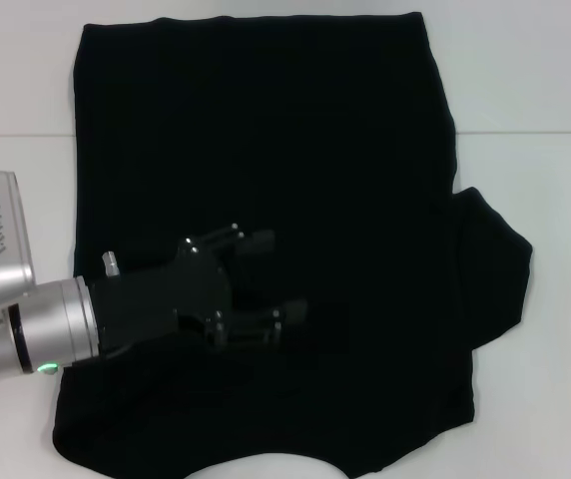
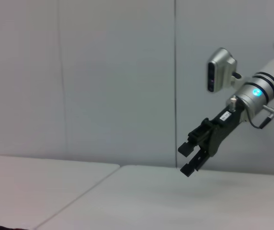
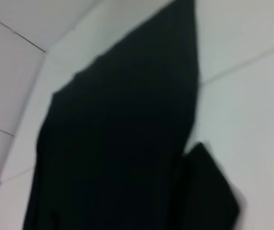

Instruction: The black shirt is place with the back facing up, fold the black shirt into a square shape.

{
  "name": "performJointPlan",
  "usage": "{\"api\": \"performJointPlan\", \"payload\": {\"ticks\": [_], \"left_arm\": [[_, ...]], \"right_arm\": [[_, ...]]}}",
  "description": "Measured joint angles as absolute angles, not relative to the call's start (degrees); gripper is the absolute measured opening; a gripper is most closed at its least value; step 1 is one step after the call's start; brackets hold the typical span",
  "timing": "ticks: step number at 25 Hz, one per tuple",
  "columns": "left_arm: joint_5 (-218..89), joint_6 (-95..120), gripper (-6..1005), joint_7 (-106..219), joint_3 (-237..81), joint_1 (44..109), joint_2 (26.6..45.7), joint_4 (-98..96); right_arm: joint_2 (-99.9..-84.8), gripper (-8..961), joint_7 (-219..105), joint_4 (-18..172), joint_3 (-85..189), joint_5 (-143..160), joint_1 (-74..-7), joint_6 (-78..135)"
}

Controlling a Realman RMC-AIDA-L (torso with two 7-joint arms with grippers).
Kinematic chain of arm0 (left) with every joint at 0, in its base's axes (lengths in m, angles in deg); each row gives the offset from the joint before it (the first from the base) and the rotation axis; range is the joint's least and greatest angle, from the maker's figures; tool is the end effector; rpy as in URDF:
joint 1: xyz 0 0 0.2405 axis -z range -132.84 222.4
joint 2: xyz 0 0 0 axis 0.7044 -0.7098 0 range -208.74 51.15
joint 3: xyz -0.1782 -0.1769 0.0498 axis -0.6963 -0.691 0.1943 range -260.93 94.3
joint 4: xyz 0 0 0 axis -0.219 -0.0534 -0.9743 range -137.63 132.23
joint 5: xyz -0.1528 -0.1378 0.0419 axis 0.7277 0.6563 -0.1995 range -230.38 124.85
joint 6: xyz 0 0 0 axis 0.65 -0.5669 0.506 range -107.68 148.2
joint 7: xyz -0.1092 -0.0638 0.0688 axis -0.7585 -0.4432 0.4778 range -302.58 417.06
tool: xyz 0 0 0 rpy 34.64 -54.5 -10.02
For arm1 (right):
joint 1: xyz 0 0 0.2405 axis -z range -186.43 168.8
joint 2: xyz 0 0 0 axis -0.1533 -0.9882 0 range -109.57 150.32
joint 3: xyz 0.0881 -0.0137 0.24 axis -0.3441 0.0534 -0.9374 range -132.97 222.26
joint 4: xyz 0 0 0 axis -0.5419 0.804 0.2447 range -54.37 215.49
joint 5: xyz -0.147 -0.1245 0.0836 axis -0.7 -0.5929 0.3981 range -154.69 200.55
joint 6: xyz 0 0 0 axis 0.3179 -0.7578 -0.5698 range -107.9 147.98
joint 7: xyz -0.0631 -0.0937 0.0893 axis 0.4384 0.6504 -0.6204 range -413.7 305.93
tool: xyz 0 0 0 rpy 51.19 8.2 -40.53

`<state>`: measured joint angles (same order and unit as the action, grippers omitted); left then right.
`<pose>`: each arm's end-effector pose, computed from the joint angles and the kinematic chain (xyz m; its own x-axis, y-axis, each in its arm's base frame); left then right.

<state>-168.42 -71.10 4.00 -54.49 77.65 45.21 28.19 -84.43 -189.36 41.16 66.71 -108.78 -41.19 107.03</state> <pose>-0.2408 0.3210 -0.0333 0.8047 0.0110 0.5936 0.2247 -0.9311 -0.2873 0.3338 0.3580 0.1351 0.0893 -0.8141 -0.5738 -0.9946 -0.1031 -0.0084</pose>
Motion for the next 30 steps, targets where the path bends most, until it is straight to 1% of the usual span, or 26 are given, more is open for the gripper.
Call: {"api": "performJointPlan", "payload": {"ticks": [7, 15, 25, 30], "left_arm": [[-170.06, -70.66, 870, 5.46, -53.81, 77.49, 45.22, 28.46], [-170.10, -70.57, 868, 5.09, -54.17, 77.43, 45.22, 28.16], [-169.81, -69.03, 866, 4.99, -54.24, 77.58, 45.22, 27.71], [-169.75, -67.76, 865, 4.68, -54.31, 77.80, 45.22, 27.08]], "right_arm": [[-84.79, 942, -190.72, 42.97, 68.18, -111.86, -42.60, 106.33], [-85.24, 942, -190.01, 50.17, 72.07, -113.24, -45.32, 98.31], [-87.86, 941, -189.91, 52.57, 74.23, -113.20, -47.65, 92.59], [-88.40, 941, -189.91, 54.22, 76.00, -113.21, -48.58, 90.35]]}}
